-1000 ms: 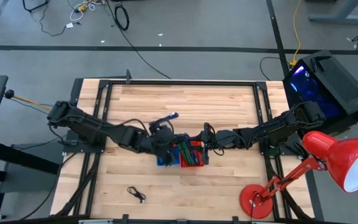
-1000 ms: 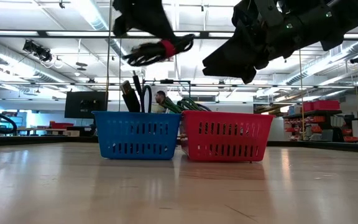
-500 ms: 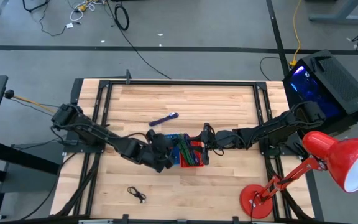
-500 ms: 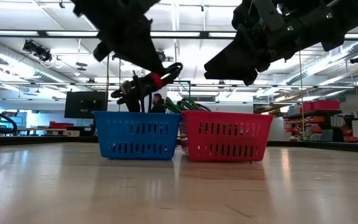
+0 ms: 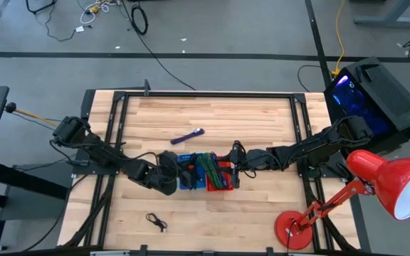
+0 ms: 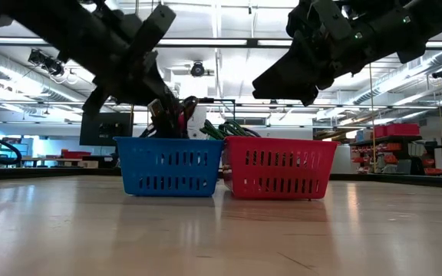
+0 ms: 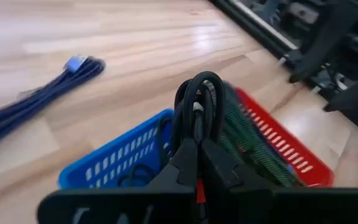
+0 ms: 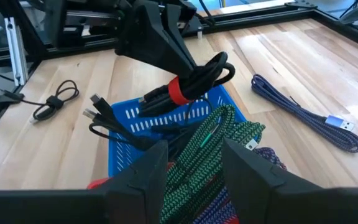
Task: Pick & Place USB Port
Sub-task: Put the black USB cable into the blue basket
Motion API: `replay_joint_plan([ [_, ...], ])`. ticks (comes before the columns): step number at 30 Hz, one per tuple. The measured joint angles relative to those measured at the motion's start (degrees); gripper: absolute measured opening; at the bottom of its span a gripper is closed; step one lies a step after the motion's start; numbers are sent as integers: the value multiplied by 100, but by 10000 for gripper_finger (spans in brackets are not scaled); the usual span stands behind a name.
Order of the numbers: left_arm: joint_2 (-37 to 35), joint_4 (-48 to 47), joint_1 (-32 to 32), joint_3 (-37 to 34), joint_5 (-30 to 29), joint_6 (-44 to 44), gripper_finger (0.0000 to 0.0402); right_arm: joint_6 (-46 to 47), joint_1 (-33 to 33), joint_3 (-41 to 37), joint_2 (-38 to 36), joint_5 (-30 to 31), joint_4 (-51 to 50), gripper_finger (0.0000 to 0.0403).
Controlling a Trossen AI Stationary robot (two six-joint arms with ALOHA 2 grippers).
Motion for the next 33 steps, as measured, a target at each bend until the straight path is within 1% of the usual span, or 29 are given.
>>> replay_joint_plan([
  [7,1,-26,-76,-204,-308,-600,11,-7,0,0,0,4,-3,155],
  [13,2,-61,-93,-273,-325,-593,17,-92,0,-2,0,4,-13,155],
  [17,2,-58,-137,-273,-531,-755,39,-108,0,0,0,6,-26,155],
  [22,2,-57,-232,-273,-1125,-910,72,-110,-2,-1,0,5,-28,155],
  [29,4,-52,-308,-273,-1201,-1073,109,-110,-2,0,0,24,-30,155],
  [31,4,-52,-314,-273,-1315,-1038,118,-112,-2,0,0,94,-33,155],
  [33,4,-55,-357,-273,-1551,-973,125,-112,-2,0,0,177,-58,155],
])
